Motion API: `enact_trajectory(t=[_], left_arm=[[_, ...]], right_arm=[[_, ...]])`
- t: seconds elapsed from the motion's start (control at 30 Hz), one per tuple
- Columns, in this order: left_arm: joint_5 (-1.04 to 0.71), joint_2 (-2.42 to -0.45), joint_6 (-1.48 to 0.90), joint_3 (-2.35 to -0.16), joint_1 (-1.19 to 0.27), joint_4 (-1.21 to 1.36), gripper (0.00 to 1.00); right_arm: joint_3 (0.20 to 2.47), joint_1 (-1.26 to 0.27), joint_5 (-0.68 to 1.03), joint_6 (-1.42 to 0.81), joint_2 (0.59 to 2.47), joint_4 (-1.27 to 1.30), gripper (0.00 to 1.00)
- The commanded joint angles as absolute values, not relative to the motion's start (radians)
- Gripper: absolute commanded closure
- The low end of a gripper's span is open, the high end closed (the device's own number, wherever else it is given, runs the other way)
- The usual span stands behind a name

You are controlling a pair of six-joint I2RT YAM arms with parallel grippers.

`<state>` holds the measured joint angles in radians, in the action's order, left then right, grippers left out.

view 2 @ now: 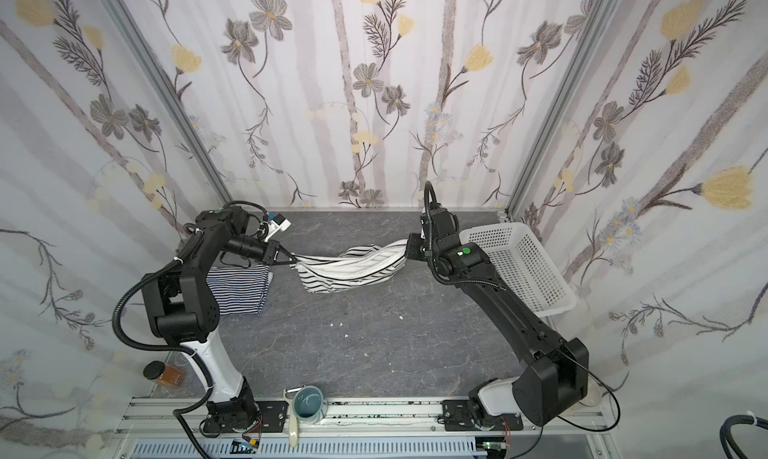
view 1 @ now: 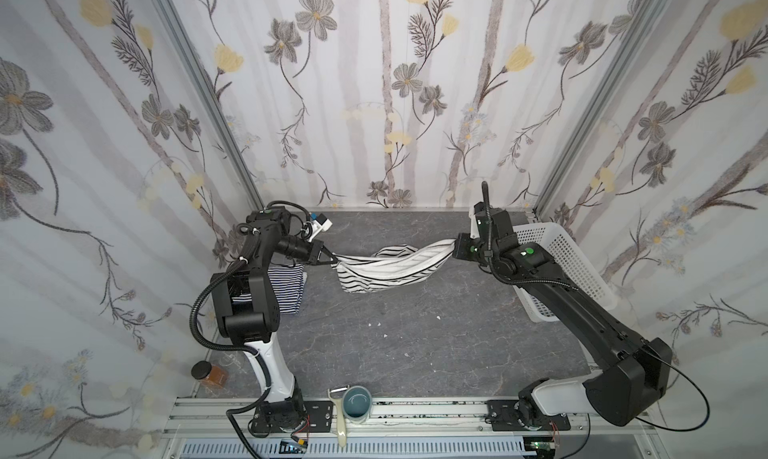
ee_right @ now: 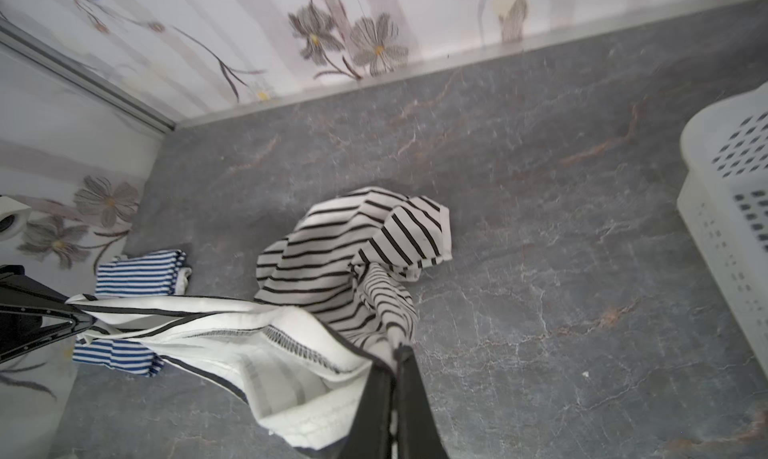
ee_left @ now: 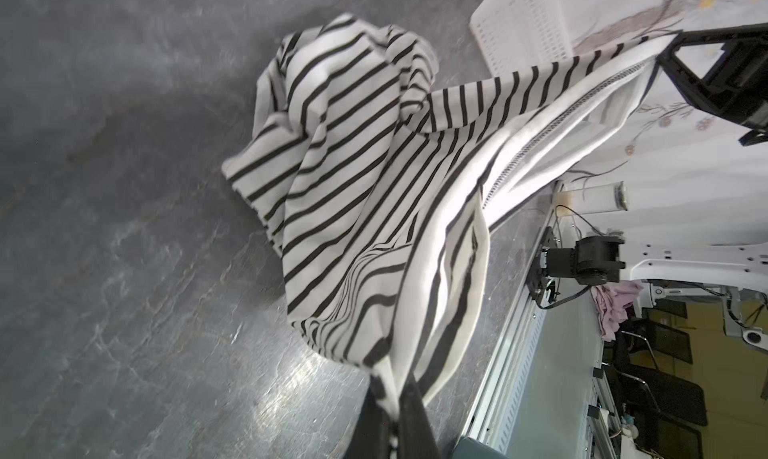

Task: Fold and stack the tank tops
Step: 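Lift the top high with both grippers, stretching it between them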

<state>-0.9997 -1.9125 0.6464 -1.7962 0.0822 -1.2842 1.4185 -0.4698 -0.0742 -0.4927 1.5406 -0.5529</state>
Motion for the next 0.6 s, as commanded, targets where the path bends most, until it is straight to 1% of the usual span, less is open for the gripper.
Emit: enact_trajectory(t=[0.0,0.1,0.2,0.33,0.57], left_arm=[[-1.094,-1.923,0.562,-1.983,0.067,-1.377,1.0],[-1.123,-1.92,0.484,-2.144,0.059,-1.38,1.0],[-1.166,-1.9,0.392,-2.246,0.054,-1.378,1.0],[-1.178,-1.824,0.326,-2.302,0.034,-1.377,1.0],[-1.168,-1.659,0.279,-2.369,0.005,-1.333,1.0]], right_arm=[[1.534,-0.471,-0.129,-0.446,1.52,-0.631,1.0],[1.63,-0.471,-0.12,-0.434,1.486,-0.662,1.0],[1.658,-0.47,-0.096,-0.424,1.417,-0.65,1.0],[1.706,-0.47,-0.066,-0.421,1.334,-0.665,1.0],[1.832,-0.471,0.016,-0.42,1.235,-0.686,1.0]])
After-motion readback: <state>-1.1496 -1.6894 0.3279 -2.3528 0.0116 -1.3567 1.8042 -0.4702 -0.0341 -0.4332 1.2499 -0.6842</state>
